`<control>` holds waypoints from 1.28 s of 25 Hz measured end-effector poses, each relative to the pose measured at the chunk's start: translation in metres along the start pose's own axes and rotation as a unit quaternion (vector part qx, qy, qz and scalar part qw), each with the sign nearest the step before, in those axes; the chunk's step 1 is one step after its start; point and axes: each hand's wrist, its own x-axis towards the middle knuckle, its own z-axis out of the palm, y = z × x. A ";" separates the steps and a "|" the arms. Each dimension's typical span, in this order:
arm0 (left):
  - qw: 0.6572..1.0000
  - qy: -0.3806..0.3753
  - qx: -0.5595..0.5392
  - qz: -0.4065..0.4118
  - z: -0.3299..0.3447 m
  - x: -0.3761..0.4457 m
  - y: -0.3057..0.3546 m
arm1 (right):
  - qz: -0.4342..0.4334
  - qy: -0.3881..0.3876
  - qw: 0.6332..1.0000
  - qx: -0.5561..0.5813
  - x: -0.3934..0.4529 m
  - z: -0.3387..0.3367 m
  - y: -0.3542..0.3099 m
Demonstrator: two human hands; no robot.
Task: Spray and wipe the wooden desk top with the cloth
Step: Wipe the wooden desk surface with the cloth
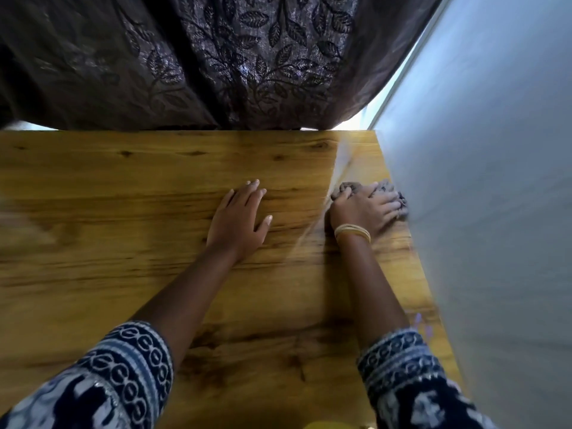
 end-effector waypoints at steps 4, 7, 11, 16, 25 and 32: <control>1.000 -0.011 0.016 0.008 0.002 -0.006 0.004 | -0.169 -0.021 0.985 -0.037 0.050 -0.010 -0.003; 1.000 -0.013 0.011 0.011 0.002 -0.017 0.010 | -0.249 -0.047 0.965 -0.059 0.069 -0.018 0.012; 0.999 -0.020 0.013 0.026 0.004 -0.039 0.015 | -0.083 -0.001 0.996 -0.011 -0.013 -0.008 0.039; 0.998 -0.033 0.011 0.046 0.003 -0.047 0.019 | 0.015 0.015 1.000 -0.014 -0.076 -0.013 0.067; 0.998 -0.031 0.007 0.052 0.002 -0.047 0.020 | -0.204 -0.023 0.976 -0.067 -0.008 -0.022 0.032; 0.997 -0.041 0.016 0.058 0.001 -0.045 0.021 | -0.459 -0.060 0.884 -0.065 -0.070 -0.020 0.062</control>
